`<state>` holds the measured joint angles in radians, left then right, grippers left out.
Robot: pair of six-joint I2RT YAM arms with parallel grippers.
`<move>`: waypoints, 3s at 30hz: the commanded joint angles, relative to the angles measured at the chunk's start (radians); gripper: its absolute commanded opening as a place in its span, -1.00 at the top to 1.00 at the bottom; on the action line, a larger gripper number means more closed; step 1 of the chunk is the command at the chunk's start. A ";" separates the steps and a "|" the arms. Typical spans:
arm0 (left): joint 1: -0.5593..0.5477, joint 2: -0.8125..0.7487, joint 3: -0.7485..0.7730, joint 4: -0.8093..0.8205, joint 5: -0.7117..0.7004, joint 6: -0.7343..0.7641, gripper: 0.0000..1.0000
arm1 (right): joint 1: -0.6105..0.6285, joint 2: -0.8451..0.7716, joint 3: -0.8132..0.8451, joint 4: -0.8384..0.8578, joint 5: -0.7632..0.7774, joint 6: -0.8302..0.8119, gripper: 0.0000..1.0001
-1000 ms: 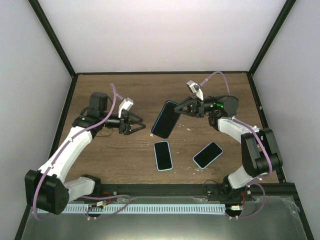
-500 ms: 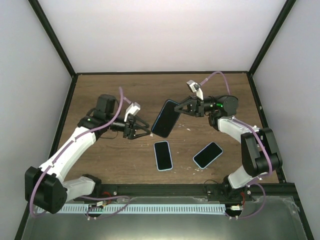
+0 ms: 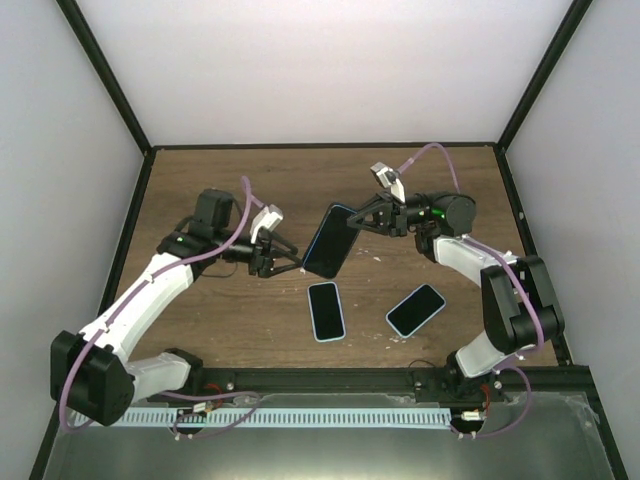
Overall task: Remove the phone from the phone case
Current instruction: Remove the phone case from the phone.
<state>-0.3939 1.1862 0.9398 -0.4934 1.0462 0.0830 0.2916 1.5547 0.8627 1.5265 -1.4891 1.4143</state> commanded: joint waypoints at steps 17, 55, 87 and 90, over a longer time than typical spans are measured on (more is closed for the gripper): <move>-0.043 0.043 0.043 0.049 0.068 -0.006 0.04 | 0.115 0.019 0.043 -0.064 0.053 -0.098 0.99; 0.073 0.107 -0.034 0.581 0.257 -0.557 0.80 | 0.181 0.135 0.363 -1.117 0.198 -0.756 0.99; 0.247 0.161 -0.058 0.528 0.031 -0.899 1.00 | 0.147 0.008 0.575 -1.658 0.825 -1.363 -0.45; 0.249 0.172 -0.039 0.454 -0.018 -0.910 1.00 | 0.206 0.008 0.591 -1.691 0.911 -1.444 -0.41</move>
<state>-0.1501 1.3552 0.8417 0.0895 1.1233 -0.8333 0.4301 1.5856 1.3979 -0.1078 -0.7414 0.1055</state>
